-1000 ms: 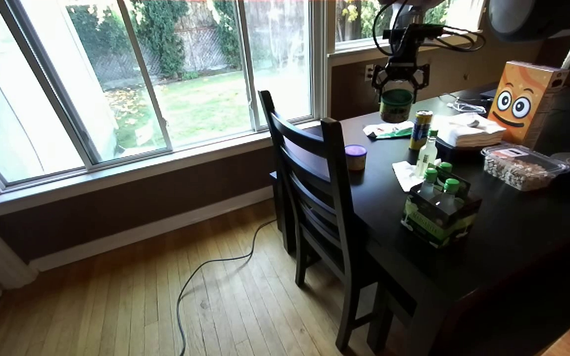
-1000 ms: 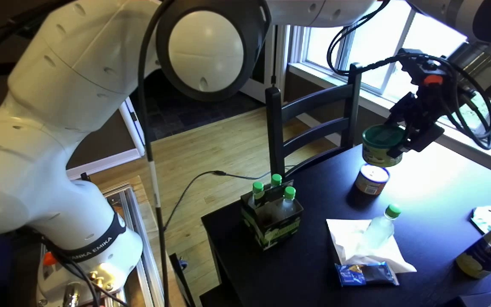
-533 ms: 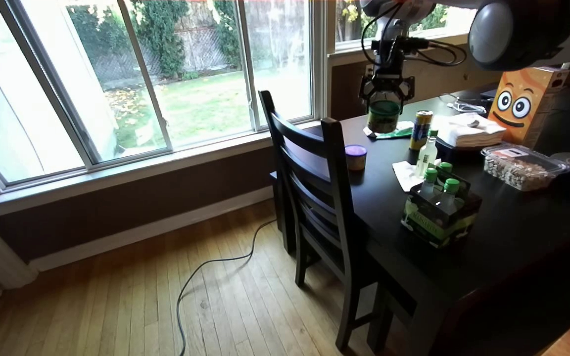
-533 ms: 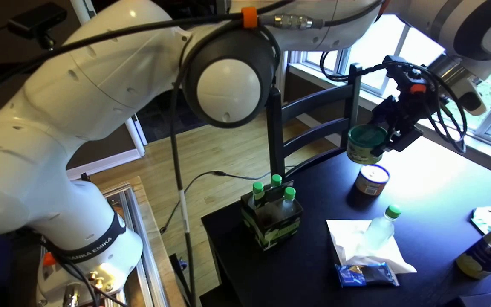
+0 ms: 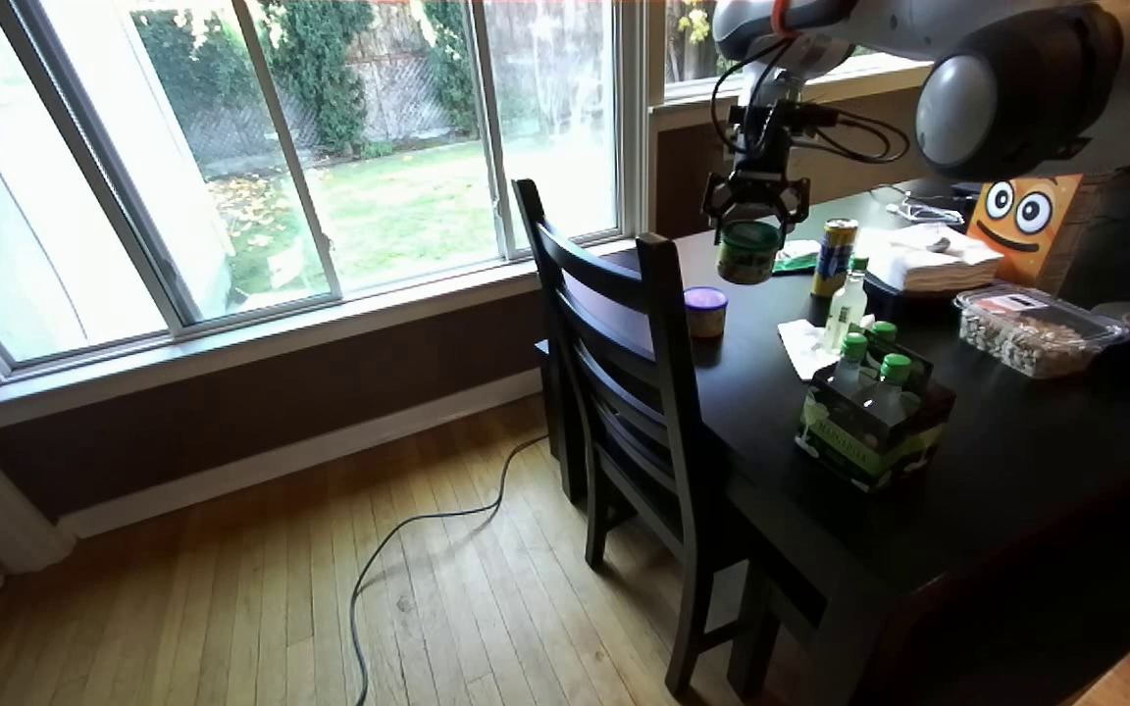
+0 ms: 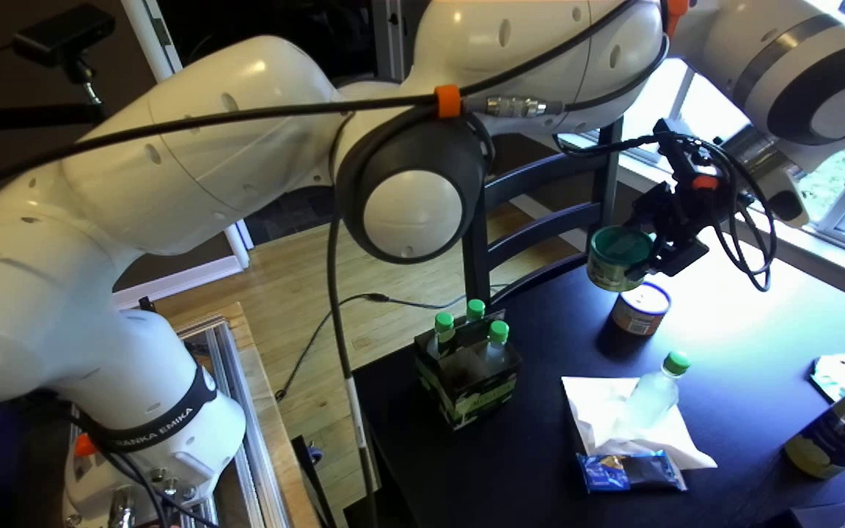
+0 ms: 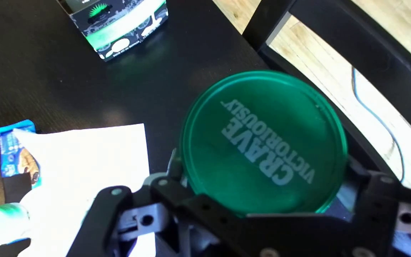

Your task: Put the green can on top of the yellow can

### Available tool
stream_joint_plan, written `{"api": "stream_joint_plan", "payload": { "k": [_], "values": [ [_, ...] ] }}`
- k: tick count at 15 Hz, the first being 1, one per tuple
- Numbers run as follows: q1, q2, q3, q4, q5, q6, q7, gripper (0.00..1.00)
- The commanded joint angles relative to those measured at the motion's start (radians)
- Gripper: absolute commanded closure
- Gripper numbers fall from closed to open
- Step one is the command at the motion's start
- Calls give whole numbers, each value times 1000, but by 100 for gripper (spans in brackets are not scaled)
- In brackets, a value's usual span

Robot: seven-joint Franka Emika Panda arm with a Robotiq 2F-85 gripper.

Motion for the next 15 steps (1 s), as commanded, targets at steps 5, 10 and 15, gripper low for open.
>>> {"api": "stream_joint_plan", "payload": {
  "k": [5,10,15],
  "values": [
    [-68,94,84,128,132,18,304,30],
    [-82,131,103,168,148,179,497,30],
    [-78,105,103,105,105,283,560,5]
  ]
}}
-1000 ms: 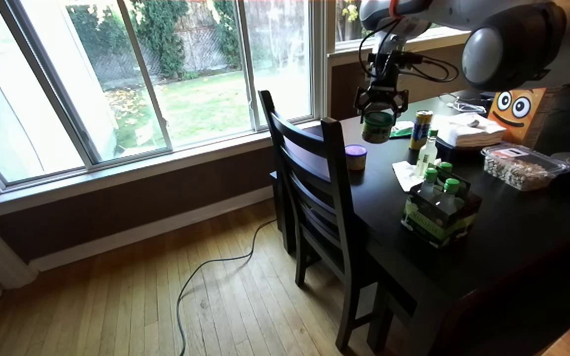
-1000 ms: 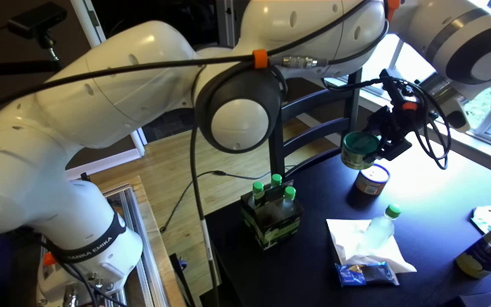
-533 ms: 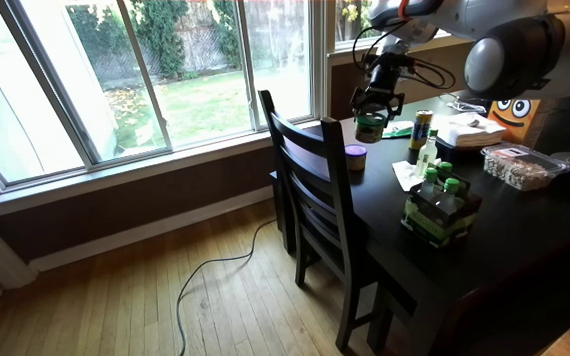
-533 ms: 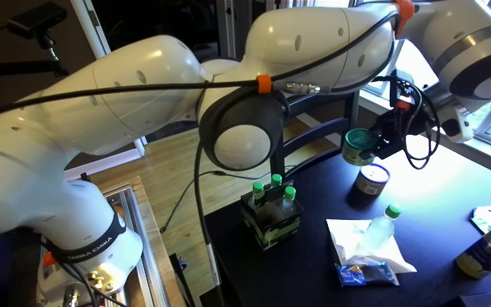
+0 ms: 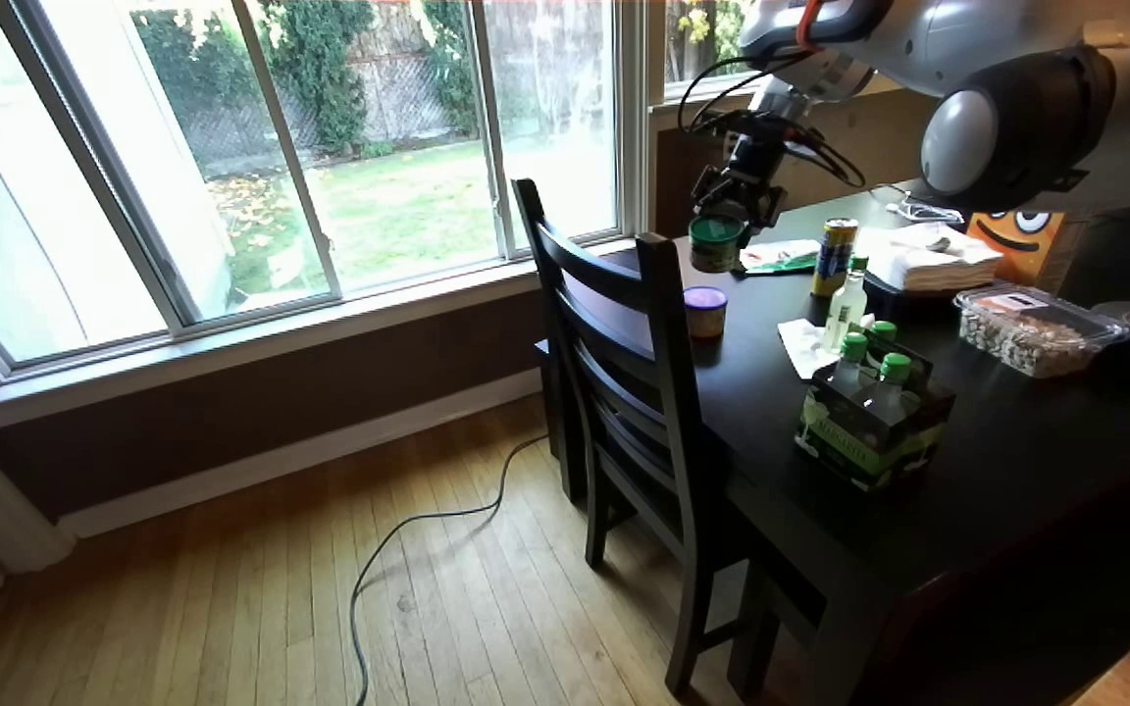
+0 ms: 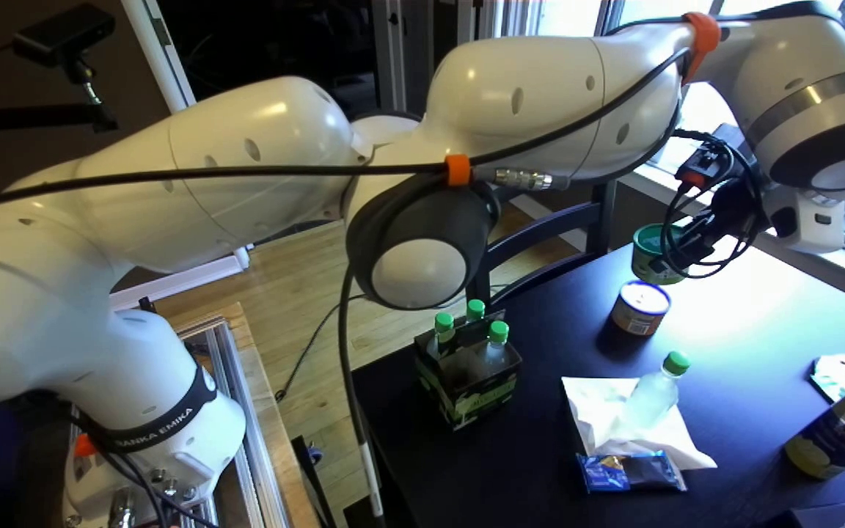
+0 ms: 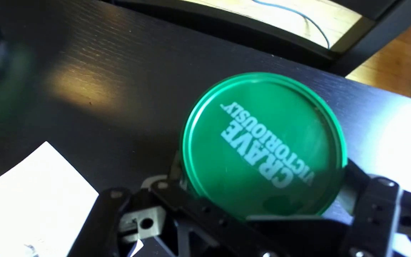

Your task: Put the green can on top of the yellow can

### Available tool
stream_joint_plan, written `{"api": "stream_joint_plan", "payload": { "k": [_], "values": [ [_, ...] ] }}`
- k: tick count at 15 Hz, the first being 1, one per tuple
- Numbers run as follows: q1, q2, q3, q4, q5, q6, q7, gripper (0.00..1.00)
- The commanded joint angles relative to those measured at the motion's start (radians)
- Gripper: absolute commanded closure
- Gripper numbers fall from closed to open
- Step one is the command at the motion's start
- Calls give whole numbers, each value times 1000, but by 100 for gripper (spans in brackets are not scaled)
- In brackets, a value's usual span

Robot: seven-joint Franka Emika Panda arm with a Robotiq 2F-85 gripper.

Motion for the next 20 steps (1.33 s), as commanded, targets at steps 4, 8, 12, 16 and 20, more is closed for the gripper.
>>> {"api": "stream_joint_plan", "payload": {
  "k": [4,8,12,16,20],
  "values": [
    [-4,12,17,20,-15,11,51,5],
    [-8,26,31,21,5,37,81,30],
    [-2,67,39,29,6,42,118,30],
    [-8,106,49,42,11,104,140,30],
    [-18,119,67,39,21,126,152,30]
  ]
}}
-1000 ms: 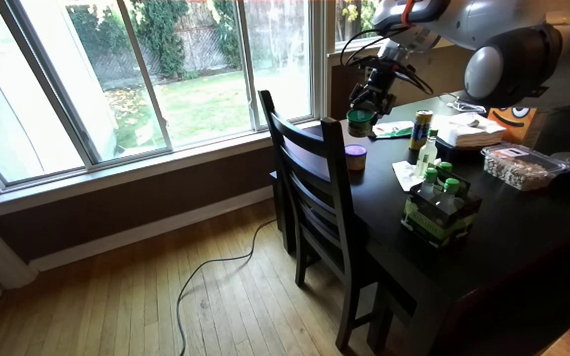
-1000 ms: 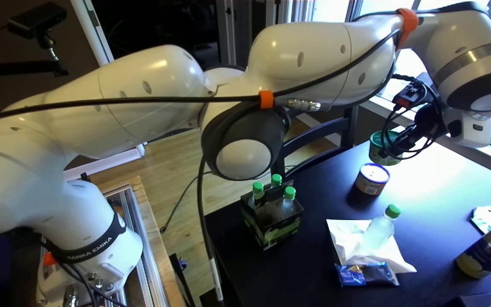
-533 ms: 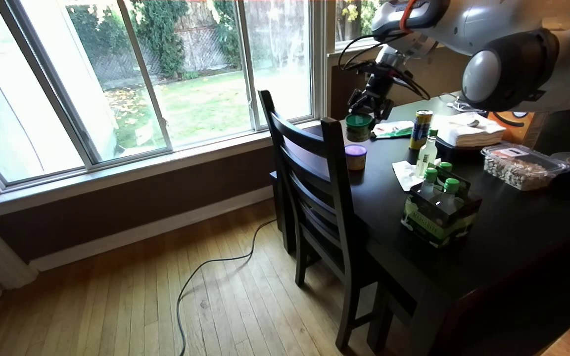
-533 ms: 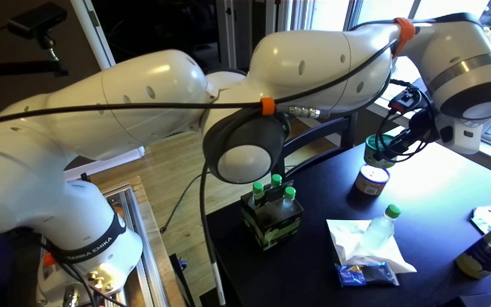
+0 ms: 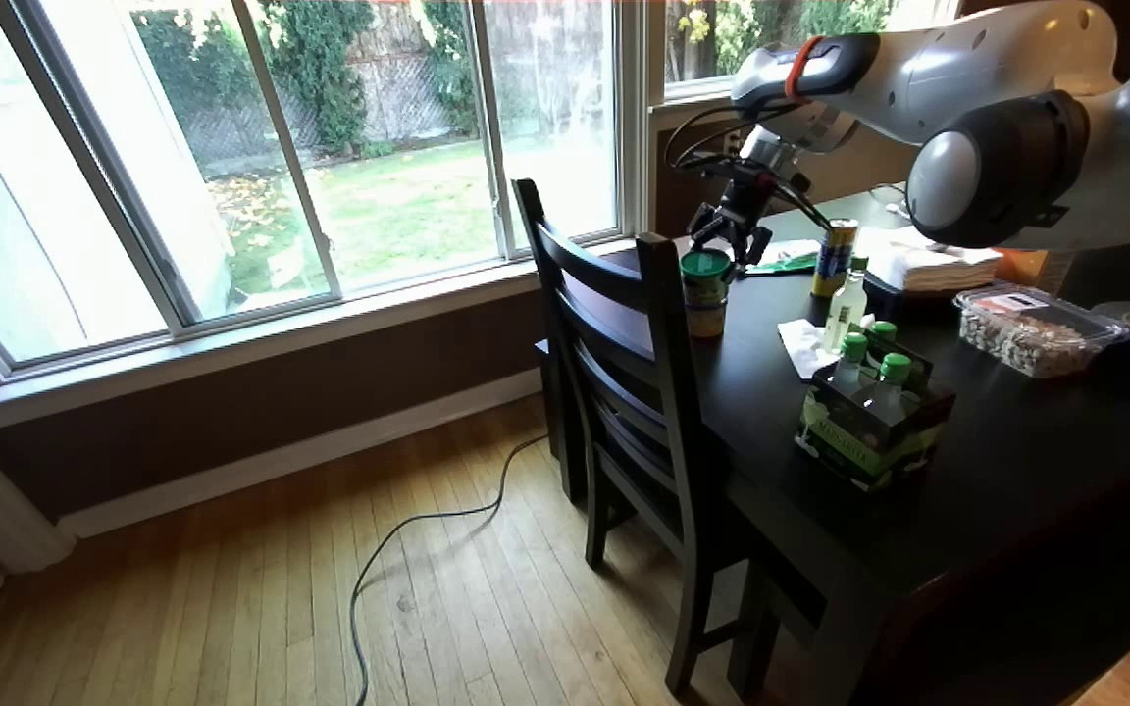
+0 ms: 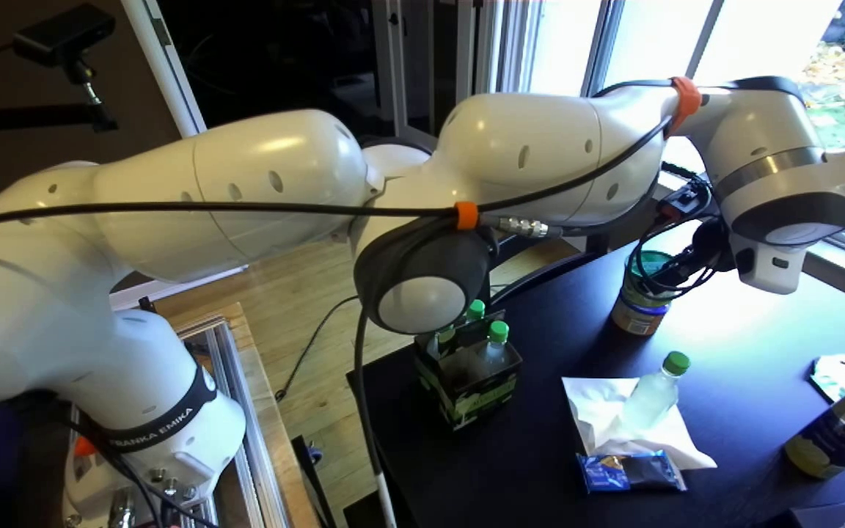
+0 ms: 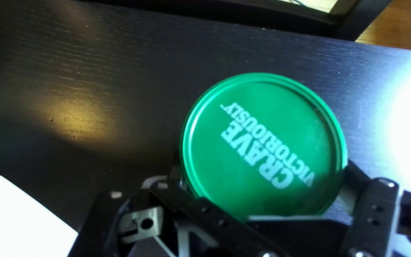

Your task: Put the green can on top of the yellow can

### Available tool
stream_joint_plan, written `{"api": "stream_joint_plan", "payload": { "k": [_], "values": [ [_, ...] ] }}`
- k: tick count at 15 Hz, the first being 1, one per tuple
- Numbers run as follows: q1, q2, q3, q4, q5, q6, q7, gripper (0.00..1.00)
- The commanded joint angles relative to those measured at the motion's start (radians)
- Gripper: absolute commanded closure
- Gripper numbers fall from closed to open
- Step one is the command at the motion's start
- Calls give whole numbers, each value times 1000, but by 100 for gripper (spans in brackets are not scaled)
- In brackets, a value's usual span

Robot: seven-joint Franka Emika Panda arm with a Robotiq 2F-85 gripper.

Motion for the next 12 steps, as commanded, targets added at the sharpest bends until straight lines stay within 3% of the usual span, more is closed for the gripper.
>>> {"api": "stream_joint_plan", "payload": {
  "k": [1,6,7,8,12],
  "values": [
    [-17,27,35,40,25,16,43,30],
    [-23,28,41,38,20,11,75,30],
    [-24,27,41,36,19,5,81,6],
    [-25,28,42,37,19,6,86,1],
    [-27,29,44,34,18,-7,88,0]
  ]
}}
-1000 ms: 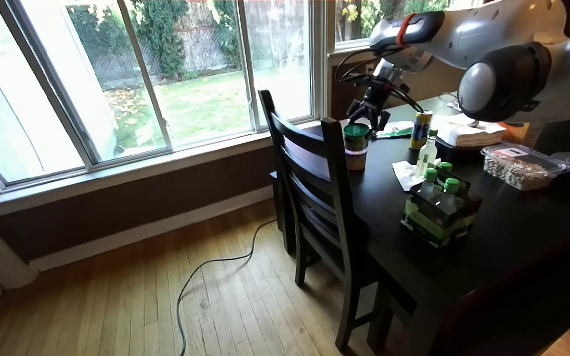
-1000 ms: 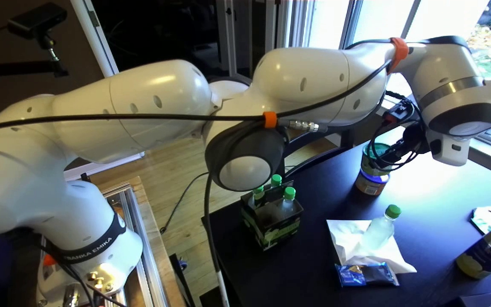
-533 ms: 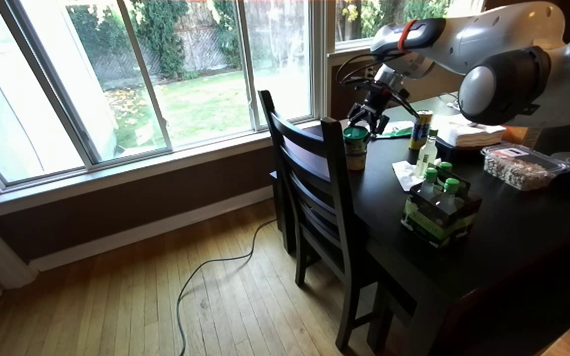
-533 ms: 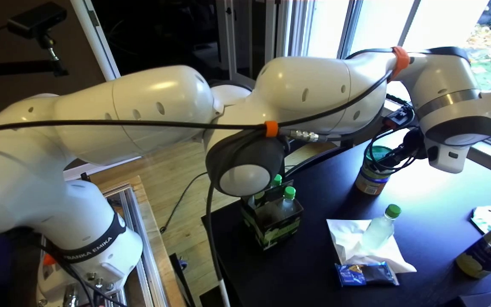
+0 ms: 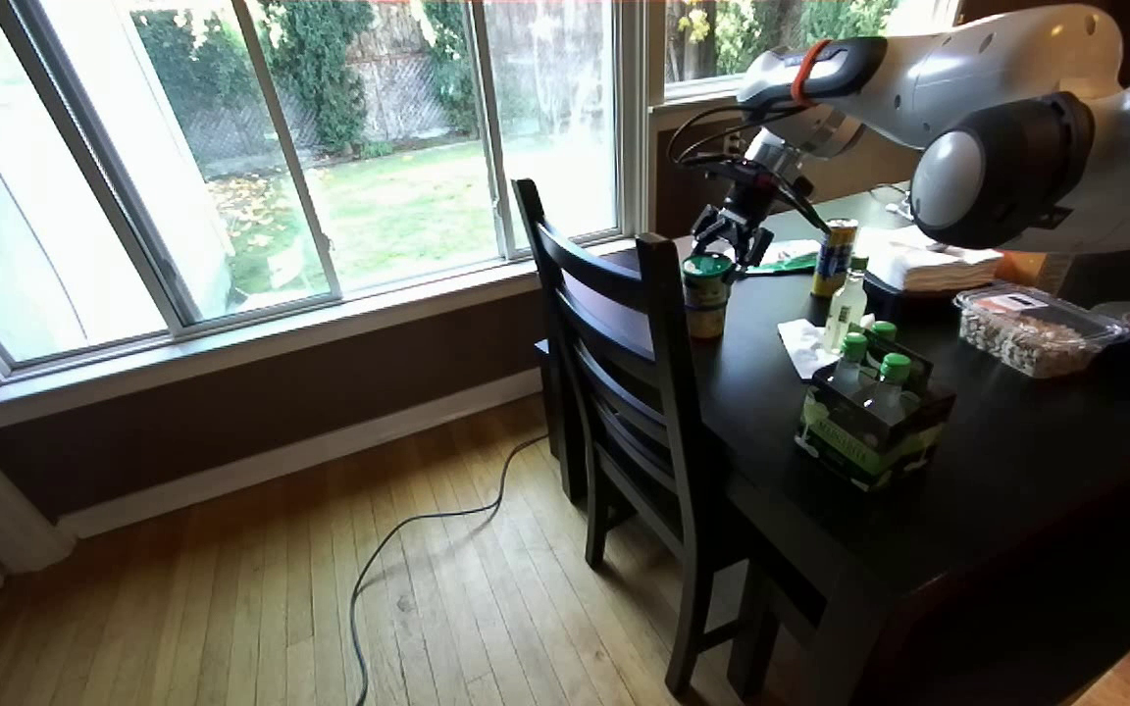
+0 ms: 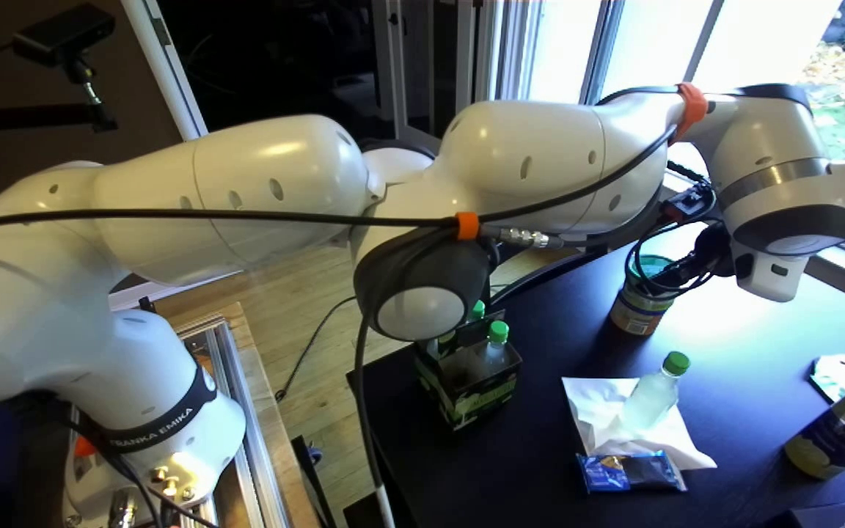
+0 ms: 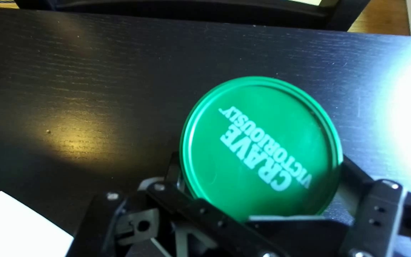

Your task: Put the green can on top of the yellow can

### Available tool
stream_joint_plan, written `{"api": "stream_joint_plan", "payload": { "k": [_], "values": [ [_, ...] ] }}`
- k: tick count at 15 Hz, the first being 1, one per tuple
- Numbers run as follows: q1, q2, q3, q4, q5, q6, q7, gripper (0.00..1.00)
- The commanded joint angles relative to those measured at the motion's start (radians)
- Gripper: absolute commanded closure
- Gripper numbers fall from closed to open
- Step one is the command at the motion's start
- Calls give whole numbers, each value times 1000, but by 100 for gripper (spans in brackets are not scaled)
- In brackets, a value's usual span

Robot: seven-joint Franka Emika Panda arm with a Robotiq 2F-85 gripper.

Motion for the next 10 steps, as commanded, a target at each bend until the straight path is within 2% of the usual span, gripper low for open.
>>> {"api": "stream_joint_plan", "payload": {
  "k": [1,10],
  "values": [
    [-8,18,18,33,15,-23,26,0],
    [-14,13,28,28,21,-94,16,0]
  ]
}}
